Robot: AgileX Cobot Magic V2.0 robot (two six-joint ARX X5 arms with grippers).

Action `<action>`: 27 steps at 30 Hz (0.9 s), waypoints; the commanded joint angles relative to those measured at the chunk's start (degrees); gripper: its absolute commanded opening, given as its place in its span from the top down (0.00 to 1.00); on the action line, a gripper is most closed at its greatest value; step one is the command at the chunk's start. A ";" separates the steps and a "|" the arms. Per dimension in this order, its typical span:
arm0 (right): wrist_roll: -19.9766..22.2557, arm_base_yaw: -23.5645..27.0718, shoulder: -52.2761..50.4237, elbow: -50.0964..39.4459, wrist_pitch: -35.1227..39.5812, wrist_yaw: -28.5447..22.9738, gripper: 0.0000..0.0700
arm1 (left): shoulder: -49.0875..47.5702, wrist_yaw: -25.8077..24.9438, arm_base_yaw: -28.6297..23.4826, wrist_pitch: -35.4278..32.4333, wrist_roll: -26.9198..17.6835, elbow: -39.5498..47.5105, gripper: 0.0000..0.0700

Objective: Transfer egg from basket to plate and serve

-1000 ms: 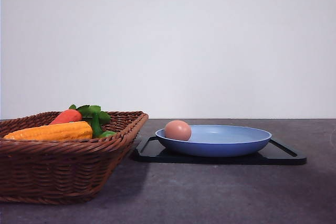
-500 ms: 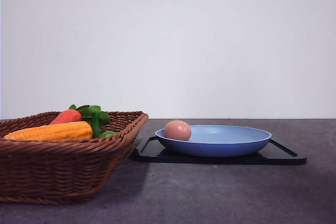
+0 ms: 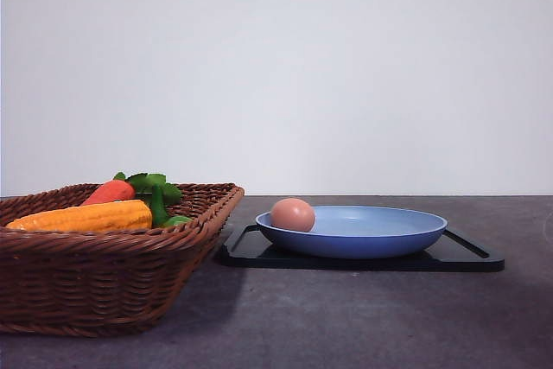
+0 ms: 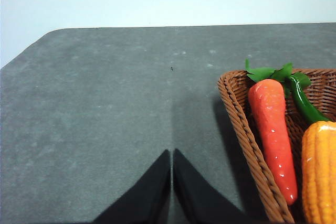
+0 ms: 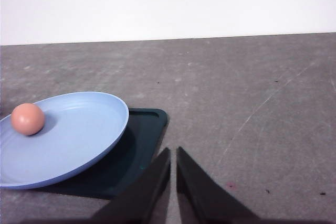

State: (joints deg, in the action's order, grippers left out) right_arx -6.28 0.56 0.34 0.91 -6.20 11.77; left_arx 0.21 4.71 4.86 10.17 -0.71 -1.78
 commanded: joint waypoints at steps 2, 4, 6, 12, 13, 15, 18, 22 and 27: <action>-0.57 0.07 -0.13 -0.35 0.61 -0.22 1.00 | -0.02 0.02 -0.09 0.13 -0.33 1.60 1.00; -0.57 0.07 -0.13 -0.35 0.61 -0.22 1.00 | -0.02 0.02 -0.09 0.13 -0.33 1.60 1.00; -0.57 0.07 -0.13 -0.35 0.61 -0.22 1.00 | -0.02 0.02 -0.09 0.13 -0.31 1.60 1.00; -0.57 0.07 -0.13 -0.35 0.61 -0.22 1.00 | -0.02 0.02 -0.09 0.13 -0.31 1.60 1.00; -0.57 0.07 -0.13 -0.35 0.61 -0.22 1.00 | -0.02 0.00 -0.09 0.13 -0.33 1.60 1.00; -0.57 0.07 -0.13 -0.35 0.61 -0.22 1.00 | -0.02 0.02 -0.09 0.13 -0.31 1.60 1.00; -0.57 0.07 -0.13 -0.35 0.61 -0.22 1.00 | -0.02 0.02 -0.09 0.13 -0.33 1.60 1.00; -0.57 0.07 -0.13 -0.35 0.61 -0.22 1.00 | -0.02 0.02 -0.09 0.13 -0.33 1.60 1.00; -0.57 0.07 -0.13 -0.35 0.61 -0.22 1.00 | -0.02 0.02 -0.09 0.13 -0.31 1.60 1.00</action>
State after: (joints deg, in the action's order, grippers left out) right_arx -6.26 0.56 0.34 0.91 -6.20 11.79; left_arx 0.21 4.71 4.86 10.15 -0.71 -1.78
